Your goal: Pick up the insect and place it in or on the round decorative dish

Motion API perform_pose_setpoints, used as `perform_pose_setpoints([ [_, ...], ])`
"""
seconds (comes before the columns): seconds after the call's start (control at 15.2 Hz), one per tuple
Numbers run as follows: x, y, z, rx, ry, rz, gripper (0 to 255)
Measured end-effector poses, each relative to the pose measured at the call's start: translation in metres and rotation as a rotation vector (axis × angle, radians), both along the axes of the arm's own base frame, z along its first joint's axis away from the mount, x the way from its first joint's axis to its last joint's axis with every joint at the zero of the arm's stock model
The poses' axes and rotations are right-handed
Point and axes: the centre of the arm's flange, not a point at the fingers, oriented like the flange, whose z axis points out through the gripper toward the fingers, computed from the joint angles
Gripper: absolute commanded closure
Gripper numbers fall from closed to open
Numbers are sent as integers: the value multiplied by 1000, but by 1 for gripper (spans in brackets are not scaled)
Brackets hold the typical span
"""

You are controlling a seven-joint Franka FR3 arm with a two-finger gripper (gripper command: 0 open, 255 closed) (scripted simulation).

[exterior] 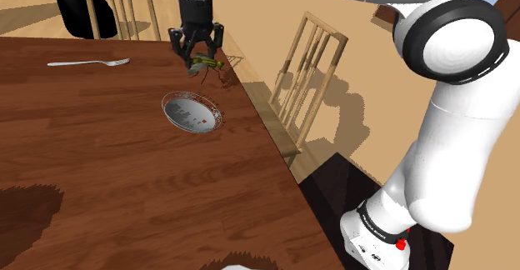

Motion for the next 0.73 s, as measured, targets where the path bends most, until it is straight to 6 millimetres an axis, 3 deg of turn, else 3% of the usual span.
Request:
perform_pose_setpoints([
  [0.4, -30, 69, 2, 0, 0, 0, 255],
  [0.73, -32, 78, -21, 0, 0, -1, 255],
])
